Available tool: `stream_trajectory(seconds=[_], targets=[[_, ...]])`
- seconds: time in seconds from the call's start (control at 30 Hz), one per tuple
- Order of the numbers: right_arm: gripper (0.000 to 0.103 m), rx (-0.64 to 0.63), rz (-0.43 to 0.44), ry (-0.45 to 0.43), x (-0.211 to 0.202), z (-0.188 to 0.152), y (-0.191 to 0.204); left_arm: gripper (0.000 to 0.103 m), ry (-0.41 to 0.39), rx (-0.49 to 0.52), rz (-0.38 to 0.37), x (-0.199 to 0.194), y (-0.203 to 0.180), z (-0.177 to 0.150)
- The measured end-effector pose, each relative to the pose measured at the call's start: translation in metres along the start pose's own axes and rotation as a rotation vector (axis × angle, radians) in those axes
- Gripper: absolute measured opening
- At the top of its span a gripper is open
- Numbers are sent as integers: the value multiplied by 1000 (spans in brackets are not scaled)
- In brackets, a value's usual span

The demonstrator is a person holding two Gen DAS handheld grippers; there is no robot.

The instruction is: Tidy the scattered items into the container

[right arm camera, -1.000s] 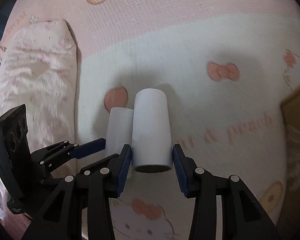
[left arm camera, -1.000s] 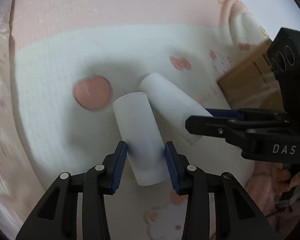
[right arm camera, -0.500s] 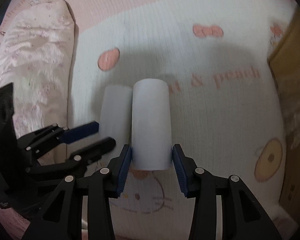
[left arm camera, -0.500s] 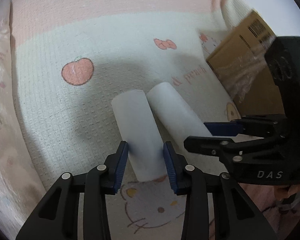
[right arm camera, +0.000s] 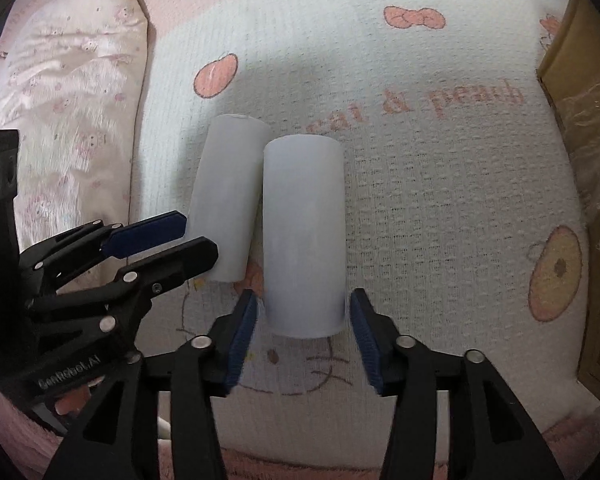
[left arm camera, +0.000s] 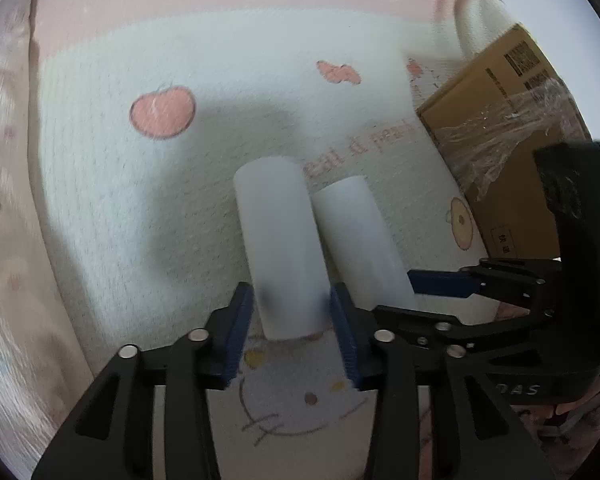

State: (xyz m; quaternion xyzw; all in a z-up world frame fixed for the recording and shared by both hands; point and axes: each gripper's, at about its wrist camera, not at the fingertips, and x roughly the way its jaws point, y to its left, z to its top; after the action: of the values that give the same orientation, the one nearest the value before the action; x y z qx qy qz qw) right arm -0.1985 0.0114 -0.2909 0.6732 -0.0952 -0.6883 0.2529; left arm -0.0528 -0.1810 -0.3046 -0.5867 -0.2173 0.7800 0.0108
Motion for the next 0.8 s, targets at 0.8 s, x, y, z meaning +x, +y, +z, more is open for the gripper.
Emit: stream_trajectory(seconds=[0.8], targets=[[65,56,-51,-42,-10,20,-25,64,34,-27,5,20,-7,40]])
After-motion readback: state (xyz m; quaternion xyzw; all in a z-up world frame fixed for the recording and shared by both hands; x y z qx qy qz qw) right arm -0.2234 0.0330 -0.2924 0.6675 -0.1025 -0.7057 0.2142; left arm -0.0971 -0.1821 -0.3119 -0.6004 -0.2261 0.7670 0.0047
